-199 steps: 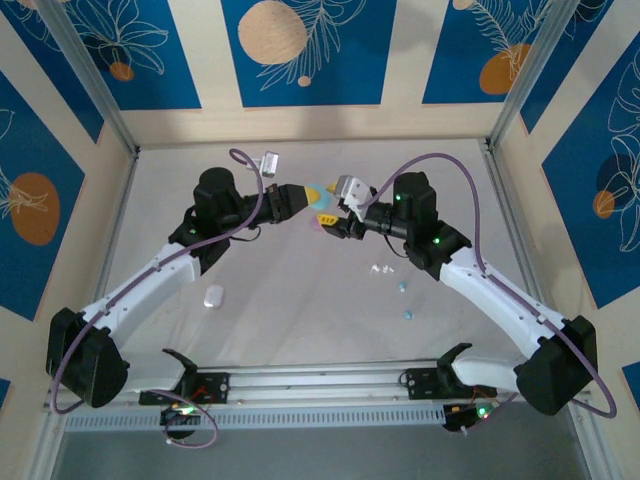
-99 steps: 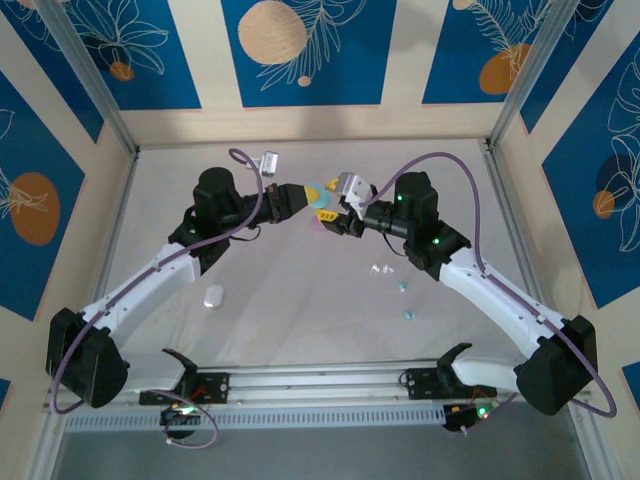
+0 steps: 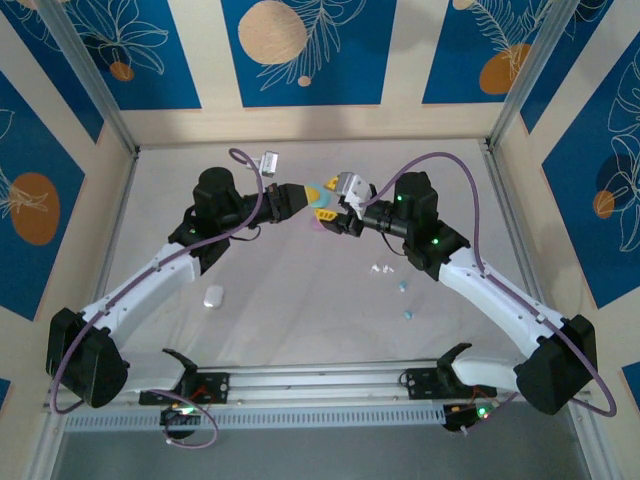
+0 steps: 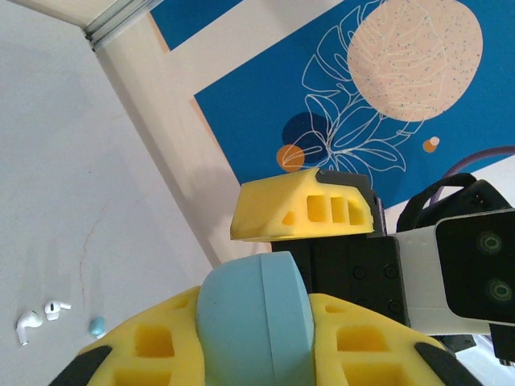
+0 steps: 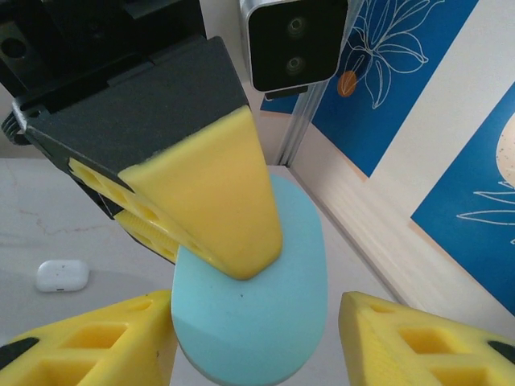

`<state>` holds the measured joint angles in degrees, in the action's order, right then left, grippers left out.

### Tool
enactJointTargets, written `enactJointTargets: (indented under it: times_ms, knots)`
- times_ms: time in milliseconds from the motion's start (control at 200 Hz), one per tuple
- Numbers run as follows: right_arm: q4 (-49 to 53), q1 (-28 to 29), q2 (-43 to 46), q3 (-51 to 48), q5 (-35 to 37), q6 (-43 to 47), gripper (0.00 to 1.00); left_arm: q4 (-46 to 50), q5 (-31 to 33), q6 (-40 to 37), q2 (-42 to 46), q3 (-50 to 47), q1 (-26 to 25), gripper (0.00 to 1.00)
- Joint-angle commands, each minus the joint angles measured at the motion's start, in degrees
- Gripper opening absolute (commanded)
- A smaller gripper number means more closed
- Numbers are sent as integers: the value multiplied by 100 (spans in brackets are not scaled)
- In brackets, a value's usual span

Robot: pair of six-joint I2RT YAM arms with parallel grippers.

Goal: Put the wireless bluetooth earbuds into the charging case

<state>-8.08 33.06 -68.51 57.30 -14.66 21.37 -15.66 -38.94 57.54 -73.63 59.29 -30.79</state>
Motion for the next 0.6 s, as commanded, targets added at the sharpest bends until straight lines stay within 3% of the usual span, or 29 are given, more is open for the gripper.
enactJointTargets:
  times_ms: [0,65,285,385,450,595]
  knots:
    - [-172,35,-40,1,-30,-62,55,-45,-132,-72,-38,254,-47,11]
    - [-135,36,-48,18,-14,-41,54,-108,-110,-66,-14,216,-67,11]
    - [-135,32,2,-7,-16,-62,39,-139,-84,-68,9,162,-74,17]
    - [-93,4,73,-26,-136,-155,36,-151,-88,-171,31,146,-73,32]
    - [59,-40,105,-8,-329,-240,34,-217,-58,-342,76,111,-79,50]
    - [691,-273,127,179,-1090,-675,34,-203,376,-1372,436,-97,-68,67]
